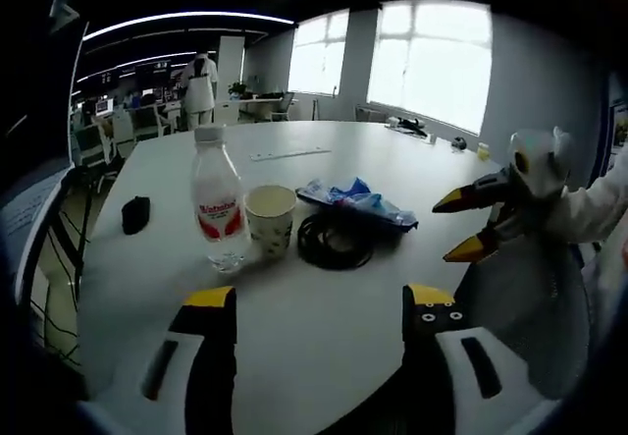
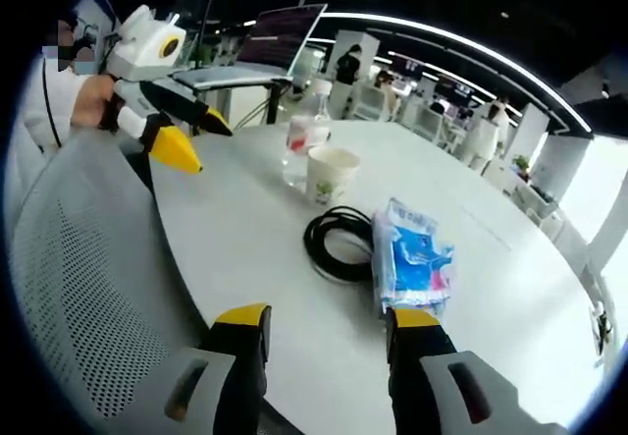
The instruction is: Arrange the tabletop items into an orderly group along one side of the table until the central work area is clear of visible clutter.
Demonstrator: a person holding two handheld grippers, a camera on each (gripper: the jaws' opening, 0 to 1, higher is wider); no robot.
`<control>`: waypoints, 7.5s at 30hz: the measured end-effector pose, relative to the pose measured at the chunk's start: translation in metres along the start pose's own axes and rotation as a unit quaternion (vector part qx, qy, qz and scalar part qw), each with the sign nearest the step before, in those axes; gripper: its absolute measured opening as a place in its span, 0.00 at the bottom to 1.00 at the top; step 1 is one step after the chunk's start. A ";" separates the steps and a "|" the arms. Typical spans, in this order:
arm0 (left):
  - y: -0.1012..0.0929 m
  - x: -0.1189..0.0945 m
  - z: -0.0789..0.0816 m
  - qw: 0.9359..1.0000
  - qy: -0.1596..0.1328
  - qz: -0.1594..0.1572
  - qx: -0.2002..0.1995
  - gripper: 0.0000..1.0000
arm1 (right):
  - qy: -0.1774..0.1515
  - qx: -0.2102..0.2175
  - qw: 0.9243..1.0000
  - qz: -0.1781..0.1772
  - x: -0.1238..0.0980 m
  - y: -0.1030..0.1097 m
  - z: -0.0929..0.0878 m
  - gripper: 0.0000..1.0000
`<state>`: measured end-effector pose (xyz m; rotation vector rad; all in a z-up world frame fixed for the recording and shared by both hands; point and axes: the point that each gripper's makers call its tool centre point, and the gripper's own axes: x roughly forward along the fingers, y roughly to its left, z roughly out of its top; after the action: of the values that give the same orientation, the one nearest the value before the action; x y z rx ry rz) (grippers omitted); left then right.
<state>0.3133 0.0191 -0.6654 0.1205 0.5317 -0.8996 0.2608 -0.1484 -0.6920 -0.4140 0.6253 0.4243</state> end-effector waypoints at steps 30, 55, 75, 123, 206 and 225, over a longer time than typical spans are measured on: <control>0.024 -0.001 0.012 0.996 -0.028 0.072 -0.040 0.67 | -0.063 0.144 0.985 0.074 -0.004 -0.003 0.021 0.56; -0.103 0.078 0.022 0.995 0.005 0.047 -0.091 0.56 | -0.093 0.246 0.963 0.065 0.004 -0.153 -0.028 0.52; -0.104 0.118 0.041 0.991 0.035 0.048 -0.119 0.46 | -0.090 0.244 0.959 0.109 0.050 -0.191 -0.023 0.44; -0.083 0.162 0.026 0.956 0.064 0.115 -0.263 0.01 | -0.065 0.259 0.940 0.211 0.080 -0.151 -0.018 0.00; -0.164 0.320 0.050 0.971 0.214 -0.036 -0.099 0.10 | -0.053 0.414 0.909 0.010 0.030 -0.285 -0.135 0.00; -0.154 0.309 0.082 0.987 0.131 -0.035 -0.081 0.18 | -0.067 0.433 0.899 -0.026 0.034 -0.285 -0.146 0.13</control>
<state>0.3814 -0.3239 -0.7275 0.0722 0.8567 -0.9096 0.3586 -0.4492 -0.7527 0.4485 0.6041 0.0891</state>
